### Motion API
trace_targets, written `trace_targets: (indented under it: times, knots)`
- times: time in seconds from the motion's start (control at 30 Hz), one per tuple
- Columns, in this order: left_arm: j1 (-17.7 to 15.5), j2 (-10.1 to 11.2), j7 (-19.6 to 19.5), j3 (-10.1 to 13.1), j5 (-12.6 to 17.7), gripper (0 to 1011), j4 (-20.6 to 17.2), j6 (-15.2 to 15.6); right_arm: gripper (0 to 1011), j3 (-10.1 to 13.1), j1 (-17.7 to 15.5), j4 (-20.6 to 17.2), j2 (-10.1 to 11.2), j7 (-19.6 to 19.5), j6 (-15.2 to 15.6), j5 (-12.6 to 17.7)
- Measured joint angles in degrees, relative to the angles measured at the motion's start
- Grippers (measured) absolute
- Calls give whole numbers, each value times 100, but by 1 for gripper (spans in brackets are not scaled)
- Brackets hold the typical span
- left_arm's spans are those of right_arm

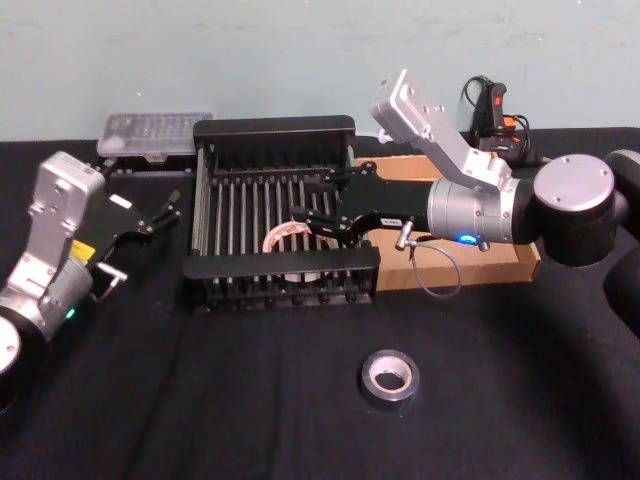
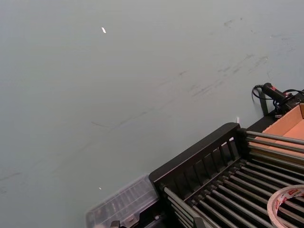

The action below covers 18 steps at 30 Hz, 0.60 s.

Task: Pick up the white tape and place it into the black box , Pick up the silver tape and place it into the brown box.

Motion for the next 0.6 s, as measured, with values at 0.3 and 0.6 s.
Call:
trace_targets:
  times: [0.3,0.6]
  knots:
    - [0,0,0,0,0,1001,0,0,743,1,-4,-4,3,0,2,1]
    - [0,0,0,0,0,1001,0,0,982,1,-4,-4,3,1,2,2]
